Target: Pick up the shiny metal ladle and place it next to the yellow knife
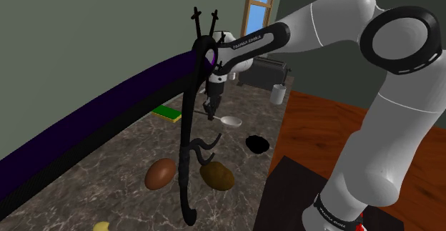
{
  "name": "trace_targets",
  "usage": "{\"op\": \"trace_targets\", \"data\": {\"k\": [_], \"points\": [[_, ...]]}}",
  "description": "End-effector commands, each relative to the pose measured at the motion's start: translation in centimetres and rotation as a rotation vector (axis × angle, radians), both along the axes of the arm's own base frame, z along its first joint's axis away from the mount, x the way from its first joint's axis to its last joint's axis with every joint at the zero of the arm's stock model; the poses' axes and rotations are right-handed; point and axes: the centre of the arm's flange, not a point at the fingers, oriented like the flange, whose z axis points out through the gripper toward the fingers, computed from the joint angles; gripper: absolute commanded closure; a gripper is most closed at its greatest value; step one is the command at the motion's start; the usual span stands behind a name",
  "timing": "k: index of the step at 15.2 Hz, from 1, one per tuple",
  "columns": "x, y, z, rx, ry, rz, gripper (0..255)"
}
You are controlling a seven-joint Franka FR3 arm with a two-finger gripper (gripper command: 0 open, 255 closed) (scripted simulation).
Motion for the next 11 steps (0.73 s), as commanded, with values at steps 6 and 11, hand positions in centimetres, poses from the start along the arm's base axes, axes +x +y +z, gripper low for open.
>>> {"op": "trace_targets", "data": {"k": [6, 11], "points": [[0.0, -0.1, 3.7, 0.0, 0.0, 0.0, 255], [-0.1, 3.9, 4.7, 0.0, 0.0, 0.0, 255]]}}
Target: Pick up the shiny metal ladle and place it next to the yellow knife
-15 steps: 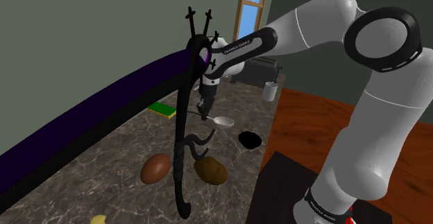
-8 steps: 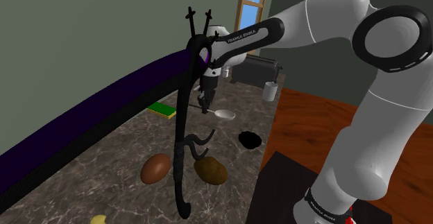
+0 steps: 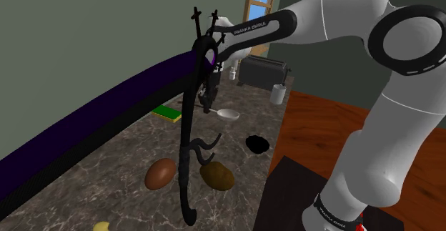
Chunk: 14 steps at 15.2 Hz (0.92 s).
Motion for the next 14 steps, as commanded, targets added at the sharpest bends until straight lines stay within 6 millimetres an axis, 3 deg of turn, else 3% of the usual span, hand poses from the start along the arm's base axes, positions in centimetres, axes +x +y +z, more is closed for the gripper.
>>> {"op": "trace_targets", "data": {"k": [1, 14], "points": [[-0.3, 2.4, 0.0, 0.0, 0.0, -0.001, 255], [-0.7, 19.6, 0.1, 0.0, 0.0, -0.001, 255]]}}
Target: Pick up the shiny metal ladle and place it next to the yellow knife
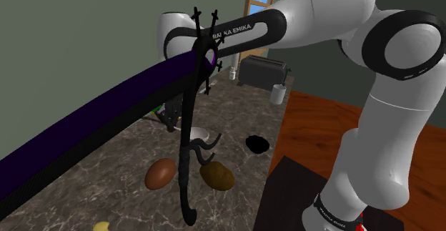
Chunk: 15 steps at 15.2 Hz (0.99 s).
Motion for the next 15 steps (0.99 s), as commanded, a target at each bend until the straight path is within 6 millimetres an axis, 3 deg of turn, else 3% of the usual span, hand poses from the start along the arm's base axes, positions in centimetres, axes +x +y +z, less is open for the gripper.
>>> {"op": "trace_targets", "data": {"k": [1, 6, 15], "points": [[0.1, 2.8, -0.3, 0.001, 0.0, -0.002, 255], [-0.1, 9.5, -0.2, 0.001, 0.0, -0.002, 255], [-0.1, 9.5, -5.0, 0.001, 0.0, -0.002, 255]]}}
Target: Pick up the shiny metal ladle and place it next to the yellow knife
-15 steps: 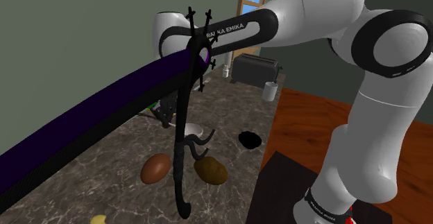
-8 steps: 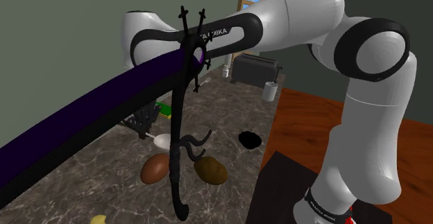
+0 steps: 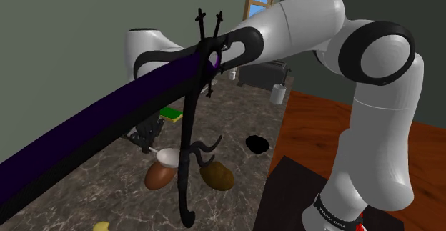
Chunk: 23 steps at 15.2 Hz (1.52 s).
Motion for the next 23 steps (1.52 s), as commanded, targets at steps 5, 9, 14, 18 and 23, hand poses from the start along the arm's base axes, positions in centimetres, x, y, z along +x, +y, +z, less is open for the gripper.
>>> {"op": "trace_targets", "data": {"k": [5, 9, 14, 18, 23], "points": [[-0.4, 0.6, -3.9, -0.005, 0.009, 0.014, 255], [-0.4, 0.6, -6.0, -0.005, 0.009, 0.014, 255], [-0.4, 0.6, -6.5, -0.005, 0.009, 0.014, 255], [-0.4, 0.6, -6.5, -0.005, 0.009, 0.014, 255], [-0.3, 0.5, -6.6, -0.005, 0.01, 0.014, 0]]}}
